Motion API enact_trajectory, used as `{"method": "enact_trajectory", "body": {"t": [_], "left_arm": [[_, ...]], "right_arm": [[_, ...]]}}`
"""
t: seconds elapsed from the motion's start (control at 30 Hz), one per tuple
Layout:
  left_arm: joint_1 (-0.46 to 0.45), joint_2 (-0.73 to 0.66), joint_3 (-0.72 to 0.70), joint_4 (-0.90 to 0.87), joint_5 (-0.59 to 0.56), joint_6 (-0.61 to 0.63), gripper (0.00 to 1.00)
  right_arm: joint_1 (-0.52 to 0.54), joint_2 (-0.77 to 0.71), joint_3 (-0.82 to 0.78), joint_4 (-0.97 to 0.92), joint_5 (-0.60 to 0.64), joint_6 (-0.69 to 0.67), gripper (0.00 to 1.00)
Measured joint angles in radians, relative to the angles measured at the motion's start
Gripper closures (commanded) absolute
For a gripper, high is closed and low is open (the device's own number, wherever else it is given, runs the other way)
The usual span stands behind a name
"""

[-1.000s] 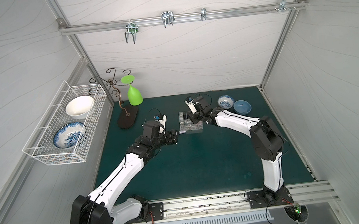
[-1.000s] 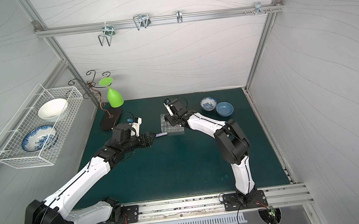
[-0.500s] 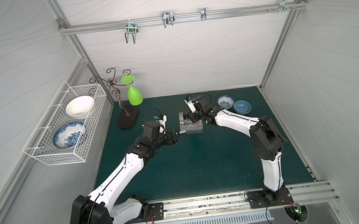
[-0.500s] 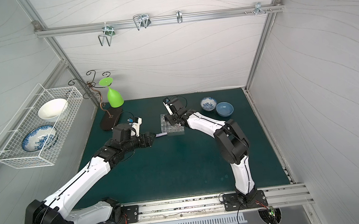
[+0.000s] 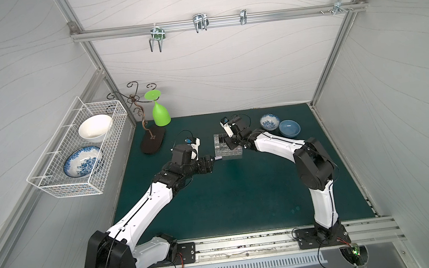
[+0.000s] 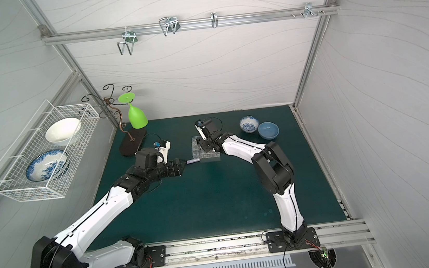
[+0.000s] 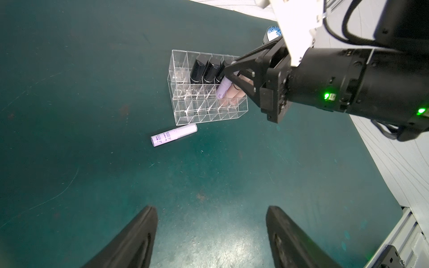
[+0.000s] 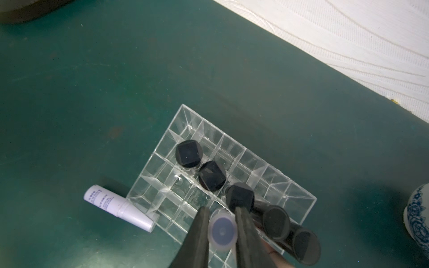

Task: Arrange the lipsticks in the organizer
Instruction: Place the lipstick in the storage box, then pick up the lipstick at the center of the board.

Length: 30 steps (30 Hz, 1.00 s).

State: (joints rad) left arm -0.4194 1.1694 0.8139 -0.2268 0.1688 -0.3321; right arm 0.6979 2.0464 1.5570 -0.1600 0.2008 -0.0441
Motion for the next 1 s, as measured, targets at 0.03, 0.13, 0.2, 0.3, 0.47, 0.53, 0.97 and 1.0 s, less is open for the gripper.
{"method": "enact_trajectory", "body": {"t": [0.03, 0.13, 0.2, 0.3, 0.47, 0.53, 0.97, 1.0], "left_arm": [[0.0, 0.003, 0.0, 0.0, 0.0, 0.0, 0.21], [0.0, 0.01, 0.0, 0.0, 0.003, 0.003, 0.21], [0.0, 0.016, 0.0, 0.0, 0.004, 0.008, 0.21], [0.0, 0.037, 0.0, 0.0, 0.003, 0.027, 0.21], [0.0, 0.14, 0.028, -0.006, 0.003, 0.11, 0.21], [0.0, 0.198, 0.06, -0.016, 0.006, 0.153, 0.21], [0.0, 0.557, 0.314, -0.114, -0.073, 0.391, 0.18], [0.0, 0.57, 0.32, -0.117, -0.08, 0.402, 0.18]], "right_arm": [[0.0, 0.003, 0.001, -0.002, -0.001, 0.002, 0.68], [0.0, 0.004, 0.003, -0.002, -0.003, 0.003, 0.58], [0.0, 0.002, 0.004, -0.003, -0.003, 0.005, 0.53], [0.0, -0.038, -0.024, -0.008, -0.003, 0.017, 0.46], [0.003, -0.306, -0.213, -0.005, -0.028, 0.088, 0.4], [0.008, -0.449, -0.294, 0.0, -0.042, 0.126, 0.39], [-0.035, -0.777, -0.681, 0.036, -0.029, 0.213, 0.39], [-0.045, -0.771, -0.686, 0.032, -0.033, 0.213, 0.39]]}}
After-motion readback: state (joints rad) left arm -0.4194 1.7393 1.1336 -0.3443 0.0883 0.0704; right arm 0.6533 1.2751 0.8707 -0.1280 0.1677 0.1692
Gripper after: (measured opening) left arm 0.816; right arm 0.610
